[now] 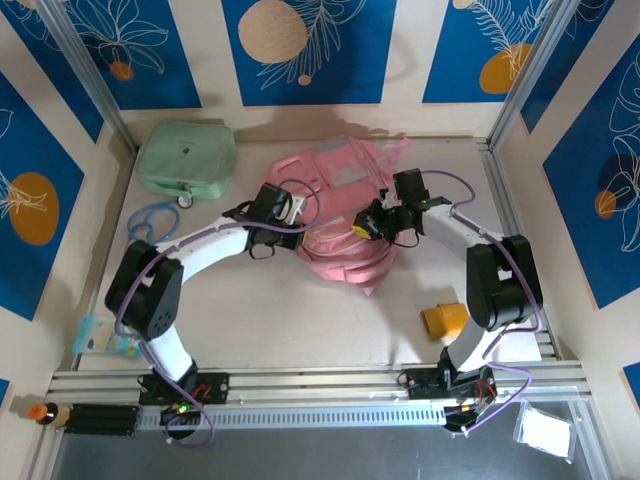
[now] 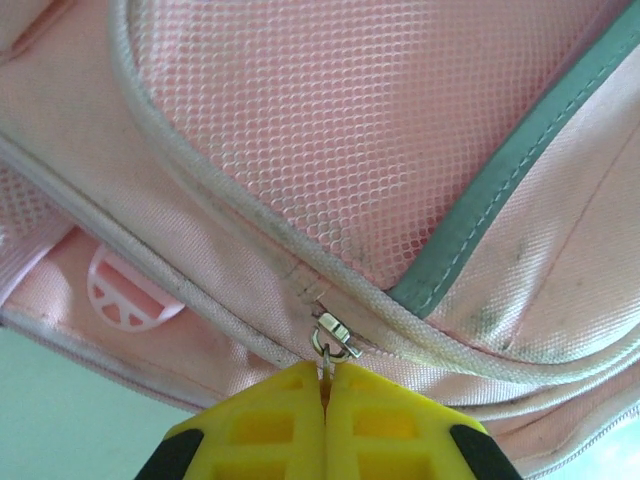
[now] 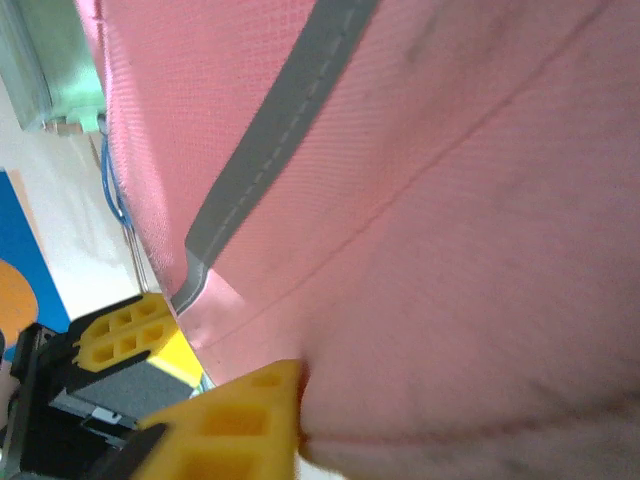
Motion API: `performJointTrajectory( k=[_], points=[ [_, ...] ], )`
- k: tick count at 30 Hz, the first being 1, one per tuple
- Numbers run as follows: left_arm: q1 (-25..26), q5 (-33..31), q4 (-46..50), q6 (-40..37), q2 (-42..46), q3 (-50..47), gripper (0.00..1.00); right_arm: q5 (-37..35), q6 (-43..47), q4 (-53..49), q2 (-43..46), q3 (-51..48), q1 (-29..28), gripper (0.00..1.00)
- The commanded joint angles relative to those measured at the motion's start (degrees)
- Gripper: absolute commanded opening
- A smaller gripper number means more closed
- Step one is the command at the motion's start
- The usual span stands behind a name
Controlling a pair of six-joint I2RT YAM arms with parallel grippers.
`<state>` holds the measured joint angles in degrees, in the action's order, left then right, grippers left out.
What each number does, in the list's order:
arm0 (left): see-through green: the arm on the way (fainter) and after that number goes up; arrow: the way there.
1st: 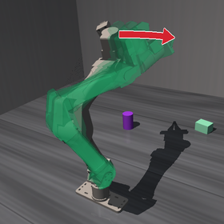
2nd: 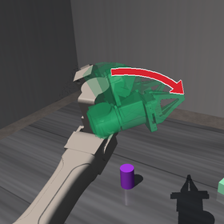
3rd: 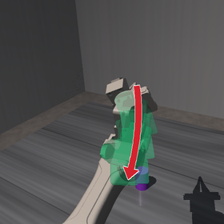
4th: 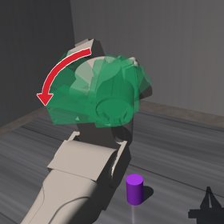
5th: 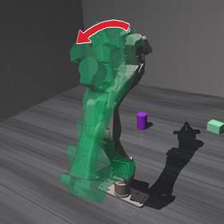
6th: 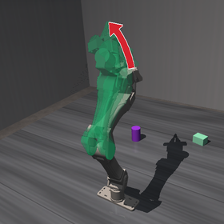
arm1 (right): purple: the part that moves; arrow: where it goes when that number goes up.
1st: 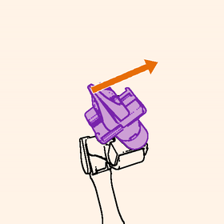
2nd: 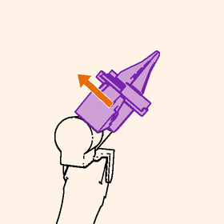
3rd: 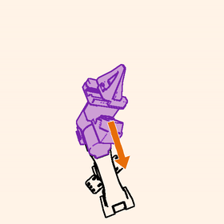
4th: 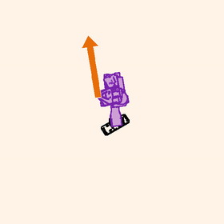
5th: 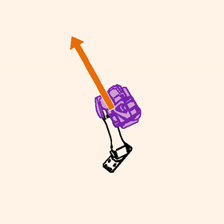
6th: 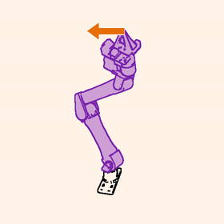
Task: Pack the student bag
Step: Unzip the student bag at the top-center of the table.
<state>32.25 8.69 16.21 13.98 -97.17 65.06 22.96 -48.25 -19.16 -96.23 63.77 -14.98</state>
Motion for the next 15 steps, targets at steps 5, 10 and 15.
performJointTrajectory(
  k=[5,10,15],
  points=[
    [-1.3,-9.9,8.3,-7.0,4.9,-0.1,0.39,-4.1,8.3,-8.9,9.3,-1.3,0.2,0.56],
    [-1.8,-19.1,10.7,-9.3,8.2,0.8,0.72,-20.3,9.4,-17.6,16.4,-6.1,0.7,0.67],
    [-1.8,-20.0,10.4,-6.4,11.3,1.4,0.85,-29.9,5.9,-24.1,20.3,-12.4,4.0,0.72]
  ],
)
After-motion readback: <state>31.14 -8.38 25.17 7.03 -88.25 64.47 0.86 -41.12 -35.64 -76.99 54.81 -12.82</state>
